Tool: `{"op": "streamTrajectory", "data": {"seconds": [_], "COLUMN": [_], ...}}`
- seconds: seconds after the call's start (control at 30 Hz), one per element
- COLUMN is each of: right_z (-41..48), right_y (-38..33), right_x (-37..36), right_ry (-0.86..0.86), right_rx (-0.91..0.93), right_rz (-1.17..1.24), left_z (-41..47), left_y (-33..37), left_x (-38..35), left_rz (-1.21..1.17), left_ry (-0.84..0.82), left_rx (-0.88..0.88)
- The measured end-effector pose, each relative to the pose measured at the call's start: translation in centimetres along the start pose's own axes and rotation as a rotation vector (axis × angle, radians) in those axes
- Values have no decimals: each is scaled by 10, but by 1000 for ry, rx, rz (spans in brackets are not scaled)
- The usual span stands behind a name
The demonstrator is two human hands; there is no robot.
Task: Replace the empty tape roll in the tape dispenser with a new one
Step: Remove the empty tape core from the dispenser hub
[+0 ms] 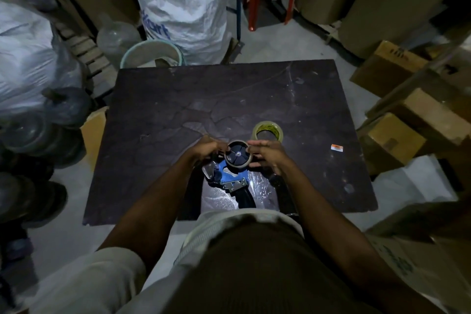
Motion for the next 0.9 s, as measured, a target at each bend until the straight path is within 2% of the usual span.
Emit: {"op": "streamTrajectory", "data": {"seconds": [0.37,0.5,0.9], "right_z": [4,6,3], "right_y": [-5,-11,-20], "right_x": [-7,-12,-12], "right_ry": [121,182,264], "right_rx": [74,106,119], "right_rz": [-157,-256,-315], "left_z": [-2,-5,-15], "left_y": [-5,-6,-1], "left_x": [7,7,9], "left_rz": [-21,-61,-114], "left_ry": [42,88,211], "left_rx": [-113,-98,-63]}}
Point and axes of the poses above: each hand's wrist, its own z-axis towards the middle knuckle, its own x-axis out of the back of the hand, y = z × x, the point moved 8 cm from there along z, towards the middle knuckle, and after that the axes turned 1 degree about -z, right-handed, at the moved point
